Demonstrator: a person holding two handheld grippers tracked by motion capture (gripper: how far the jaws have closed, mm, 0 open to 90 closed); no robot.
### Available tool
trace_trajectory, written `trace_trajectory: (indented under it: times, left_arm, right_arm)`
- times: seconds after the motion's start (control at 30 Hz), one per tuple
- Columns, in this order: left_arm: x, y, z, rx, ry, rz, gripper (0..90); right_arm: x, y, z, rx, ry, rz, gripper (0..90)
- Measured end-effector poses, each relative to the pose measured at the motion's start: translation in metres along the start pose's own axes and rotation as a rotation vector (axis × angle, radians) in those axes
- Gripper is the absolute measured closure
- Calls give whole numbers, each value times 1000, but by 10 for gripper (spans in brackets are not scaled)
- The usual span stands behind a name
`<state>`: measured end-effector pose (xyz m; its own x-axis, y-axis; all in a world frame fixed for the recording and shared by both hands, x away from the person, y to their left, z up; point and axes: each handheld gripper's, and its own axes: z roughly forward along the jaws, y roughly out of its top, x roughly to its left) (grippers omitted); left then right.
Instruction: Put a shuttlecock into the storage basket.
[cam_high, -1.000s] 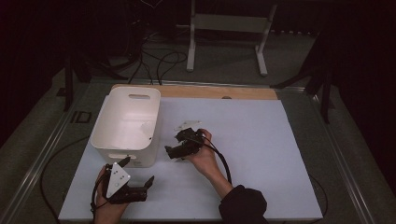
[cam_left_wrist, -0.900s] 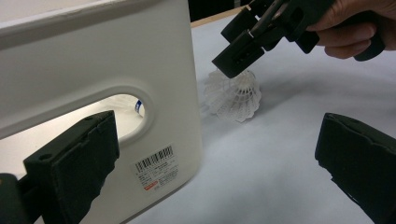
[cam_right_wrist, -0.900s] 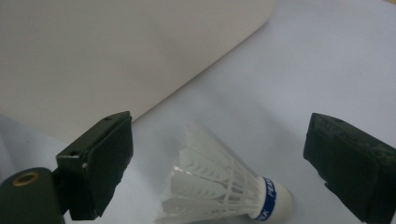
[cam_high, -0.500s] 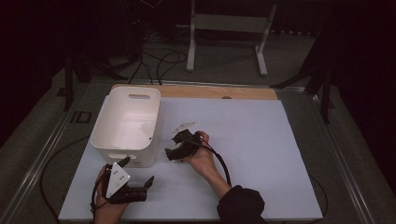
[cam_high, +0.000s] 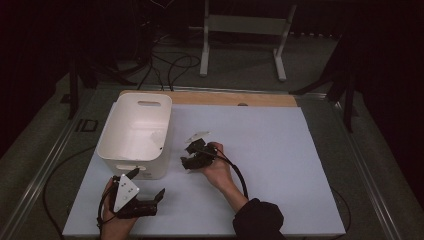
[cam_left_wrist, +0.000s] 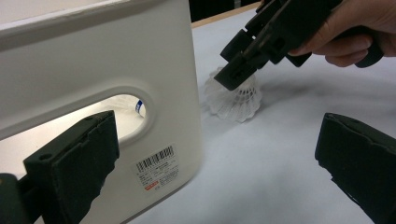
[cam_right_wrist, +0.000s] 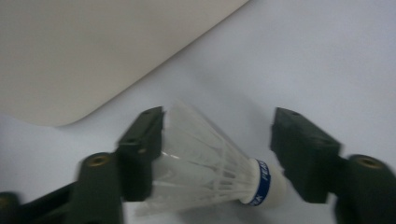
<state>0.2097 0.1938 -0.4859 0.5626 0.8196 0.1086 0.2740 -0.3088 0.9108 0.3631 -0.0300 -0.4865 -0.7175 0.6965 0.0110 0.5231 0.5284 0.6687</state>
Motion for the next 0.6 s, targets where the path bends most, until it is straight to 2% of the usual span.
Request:
trace_trajectory:
  times: [0.23,0.5,0.6]
  left_arm:
    - [0,0,0,2,1,0,3]
    - [0,0,0,2,0,1,3]
    - [0,0,0,1,0,0,3]
  right_arm:
    - [-4,2,-7,-32,-8,14,559]
    - [-12,1,-11,-44,-40,53,644]
    - [-15,-1,-10,-33,-54,65,654]
